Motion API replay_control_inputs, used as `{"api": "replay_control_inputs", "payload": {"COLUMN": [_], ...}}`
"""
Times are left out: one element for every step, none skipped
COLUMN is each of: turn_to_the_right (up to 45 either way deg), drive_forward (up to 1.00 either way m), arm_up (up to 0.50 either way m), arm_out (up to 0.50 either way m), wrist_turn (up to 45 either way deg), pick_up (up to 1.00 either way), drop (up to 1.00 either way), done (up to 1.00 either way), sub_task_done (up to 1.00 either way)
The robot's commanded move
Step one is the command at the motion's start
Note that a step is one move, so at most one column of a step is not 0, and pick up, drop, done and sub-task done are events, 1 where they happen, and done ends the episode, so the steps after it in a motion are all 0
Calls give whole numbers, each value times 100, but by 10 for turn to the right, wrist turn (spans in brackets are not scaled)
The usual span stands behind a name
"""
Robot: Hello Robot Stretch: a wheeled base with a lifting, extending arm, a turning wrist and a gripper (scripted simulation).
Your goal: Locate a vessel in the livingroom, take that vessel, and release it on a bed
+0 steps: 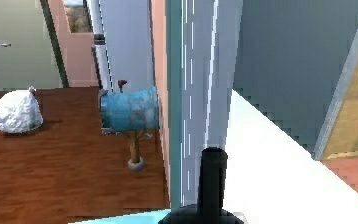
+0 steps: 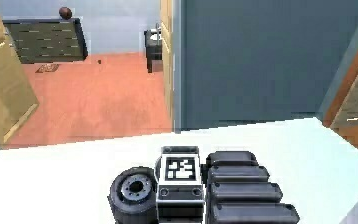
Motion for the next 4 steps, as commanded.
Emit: {"api": "replay_control_inputs", "payload": {"turn_to_the_right": [450,300,0,30], "drive_forward": [0,0,100,0], "arm_up": [0,0,0,0], "arm_out": [0,0,0,0], "wrist_turn": [0,0,0,0], "pick_up": [0,0,0,0], "drop": [0,0,0,0], "done": [0,0,0,0], "sub_task_done": [0,0,0,0]}}
